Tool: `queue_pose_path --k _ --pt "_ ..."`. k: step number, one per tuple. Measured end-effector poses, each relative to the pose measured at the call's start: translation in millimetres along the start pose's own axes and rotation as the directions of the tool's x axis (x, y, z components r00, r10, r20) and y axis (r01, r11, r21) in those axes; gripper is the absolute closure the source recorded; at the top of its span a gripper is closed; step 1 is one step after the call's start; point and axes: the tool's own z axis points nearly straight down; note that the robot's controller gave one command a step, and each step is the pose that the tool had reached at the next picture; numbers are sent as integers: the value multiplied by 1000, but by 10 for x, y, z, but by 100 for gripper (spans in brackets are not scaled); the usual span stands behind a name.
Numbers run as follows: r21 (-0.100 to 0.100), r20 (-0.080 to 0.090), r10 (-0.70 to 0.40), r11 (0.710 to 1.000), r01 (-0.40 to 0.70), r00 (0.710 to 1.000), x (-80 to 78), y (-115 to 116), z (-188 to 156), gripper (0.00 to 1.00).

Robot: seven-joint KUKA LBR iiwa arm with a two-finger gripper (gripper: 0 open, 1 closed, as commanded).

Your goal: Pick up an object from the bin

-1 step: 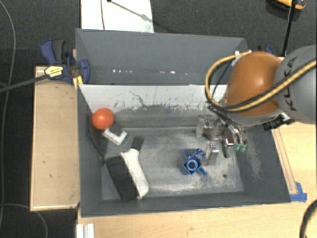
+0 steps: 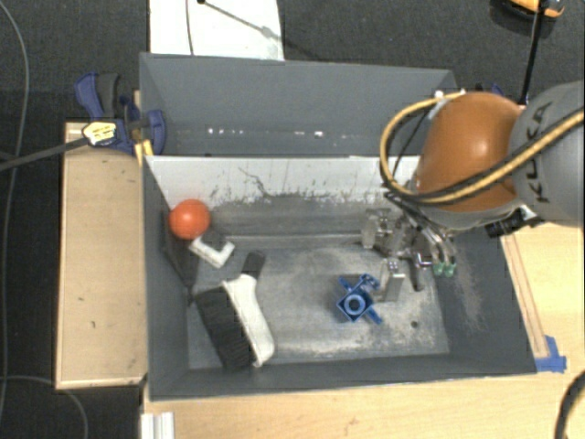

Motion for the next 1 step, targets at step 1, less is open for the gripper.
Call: queue_pose_path --k 1 --pt "0 3 -73 997 73 997 106 -120 285 0"
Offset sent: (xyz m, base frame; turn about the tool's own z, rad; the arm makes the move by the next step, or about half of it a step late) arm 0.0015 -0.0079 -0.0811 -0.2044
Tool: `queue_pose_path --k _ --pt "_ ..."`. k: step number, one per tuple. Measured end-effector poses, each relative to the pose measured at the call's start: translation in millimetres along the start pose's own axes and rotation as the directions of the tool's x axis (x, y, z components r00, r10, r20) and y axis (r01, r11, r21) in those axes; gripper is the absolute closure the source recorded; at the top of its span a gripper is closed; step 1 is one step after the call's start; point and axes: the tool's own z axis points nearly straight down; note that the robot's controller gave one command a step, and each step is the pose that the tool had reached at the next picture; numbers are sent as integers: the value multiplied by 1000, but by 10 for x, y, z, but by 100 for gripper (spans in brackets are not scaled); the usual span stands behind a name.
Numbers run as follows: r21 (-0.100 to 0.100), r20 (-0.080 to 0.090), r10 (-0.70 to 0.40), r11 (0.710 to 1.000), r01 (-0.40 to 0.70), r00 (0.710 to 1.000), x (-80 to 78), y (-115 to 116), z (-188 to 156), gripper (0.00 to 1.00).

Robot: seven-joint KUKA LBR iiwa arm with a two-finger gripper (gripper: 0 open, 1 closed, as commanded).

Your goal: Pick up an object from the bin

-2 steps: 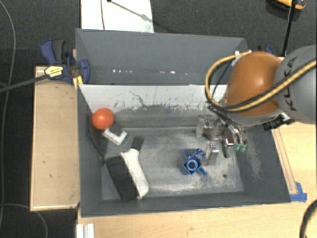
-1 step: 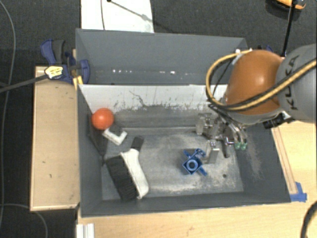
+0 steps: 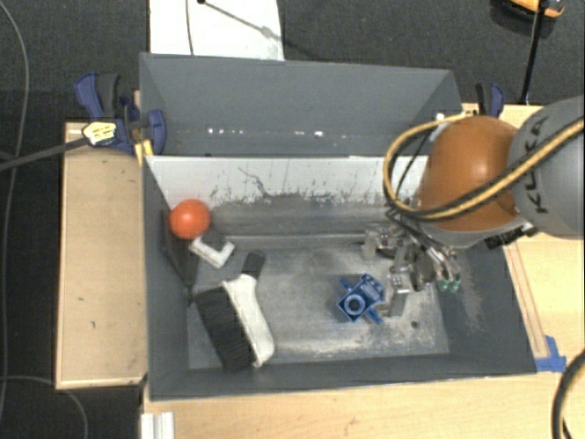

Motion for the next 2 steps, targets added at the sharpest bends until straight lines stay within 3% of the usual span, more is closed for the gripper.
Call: queue_pose_path --k 1,2 --pt "1 0 -127 992 127 992 -102 12 461 0" --pt "-1 -2 -77 997 77 997 -67 -14 701 0"
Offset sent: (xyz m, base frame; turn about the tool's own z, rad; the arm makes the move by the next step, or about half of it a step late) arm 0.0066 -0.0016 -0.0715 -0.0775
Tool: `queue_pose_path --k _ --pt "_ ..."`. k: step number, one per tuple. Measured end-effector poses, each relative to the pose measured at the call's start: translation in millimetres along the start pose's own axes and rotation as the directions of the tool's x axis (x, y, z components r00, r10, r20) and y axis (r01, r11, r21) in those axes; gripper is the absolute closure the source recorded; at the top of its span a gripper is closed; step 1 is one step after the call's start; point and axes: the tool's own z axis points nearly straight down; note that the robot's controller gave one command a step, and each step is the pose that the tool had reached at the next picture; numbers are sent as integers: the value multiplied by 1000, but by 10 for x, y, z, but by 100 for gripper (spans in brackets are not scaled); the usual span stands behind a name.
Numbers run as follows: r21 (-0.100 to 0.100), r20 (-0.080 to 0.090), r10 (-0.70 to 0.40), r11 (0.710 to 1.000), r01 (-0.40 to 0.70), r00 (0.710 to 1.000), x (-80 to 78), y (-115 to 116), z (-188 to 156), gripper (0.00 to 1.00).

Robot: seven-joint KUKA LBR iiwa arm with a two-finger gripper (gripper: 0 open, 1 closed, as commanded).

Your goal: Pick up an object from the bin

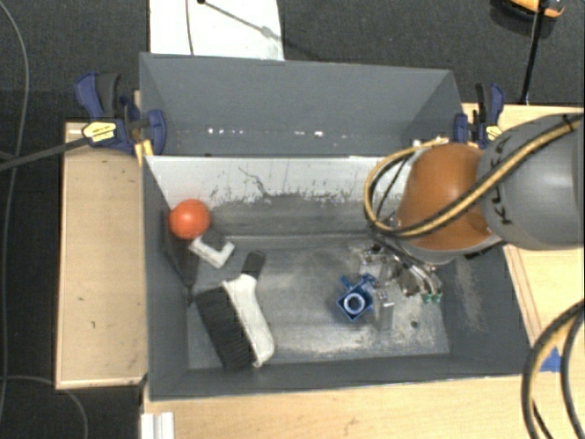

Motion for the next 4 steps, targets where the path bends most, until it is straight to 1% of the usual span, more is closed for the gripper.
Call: queue_pose_path --k 1,2,3,4 --pt "2 -1 -218 976 218 976 84 -97 63 100" --pt "2 -1 -218 976 218 976 84 -98 63 100" --pt "1 0 -226 974 226 974 64 -131 -681 100" --pt "1 0 -225 974 225 974 64 -131 -681 100"
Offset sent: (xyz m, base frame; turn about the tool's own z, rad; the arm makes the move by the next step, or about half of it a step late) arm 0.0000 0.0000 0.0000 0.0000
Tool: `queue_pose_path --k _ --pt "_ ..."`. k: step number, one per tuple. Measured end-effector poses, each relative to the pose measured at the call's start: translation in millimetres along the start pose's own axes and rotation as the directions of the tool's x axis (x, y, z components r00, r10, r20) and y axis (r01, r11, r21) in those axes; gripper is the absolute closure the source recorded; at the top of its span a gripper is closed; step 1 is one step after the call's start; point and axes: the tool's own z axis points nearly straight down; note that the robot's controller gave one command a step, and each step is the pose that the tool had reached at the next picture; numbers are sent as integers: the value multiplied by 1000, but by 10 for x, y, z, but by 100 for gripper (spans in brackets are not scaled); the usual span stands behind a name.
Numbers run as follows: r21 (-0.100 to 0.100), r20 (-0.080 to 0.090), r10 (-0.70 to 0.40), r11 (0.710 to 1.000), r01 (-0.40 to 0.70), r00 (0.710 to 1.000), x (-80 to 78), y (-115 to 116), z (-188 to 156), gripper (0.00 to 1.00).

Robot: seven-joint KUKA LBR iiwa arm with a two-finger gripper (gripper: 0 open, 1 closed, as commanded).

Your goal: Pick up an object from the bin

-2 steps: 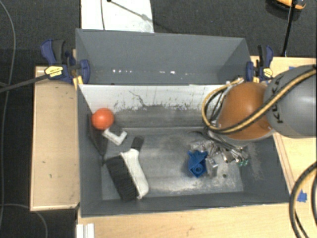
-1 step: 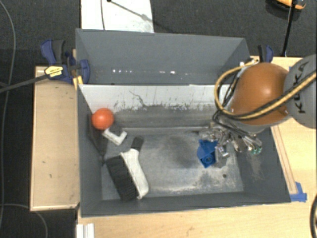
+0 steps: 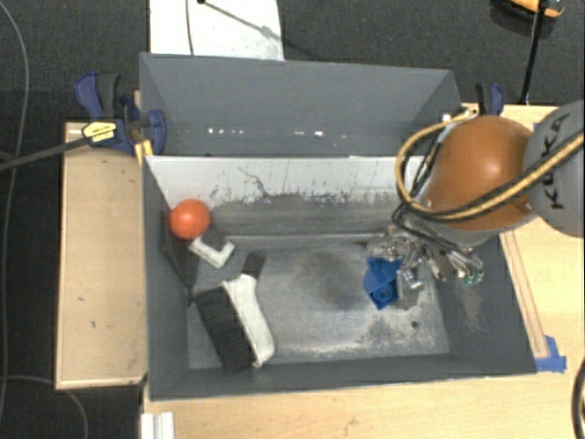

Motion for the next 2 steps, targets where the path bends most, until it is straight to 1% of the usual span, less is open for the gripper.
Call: queue_pose_path --k 1,2 --pt "-3 -5 -10 1000 10 1000 -31 -38 -460 100" --pt "-1 -2 -2 1000 2 1000 -1 153 -1070 100"
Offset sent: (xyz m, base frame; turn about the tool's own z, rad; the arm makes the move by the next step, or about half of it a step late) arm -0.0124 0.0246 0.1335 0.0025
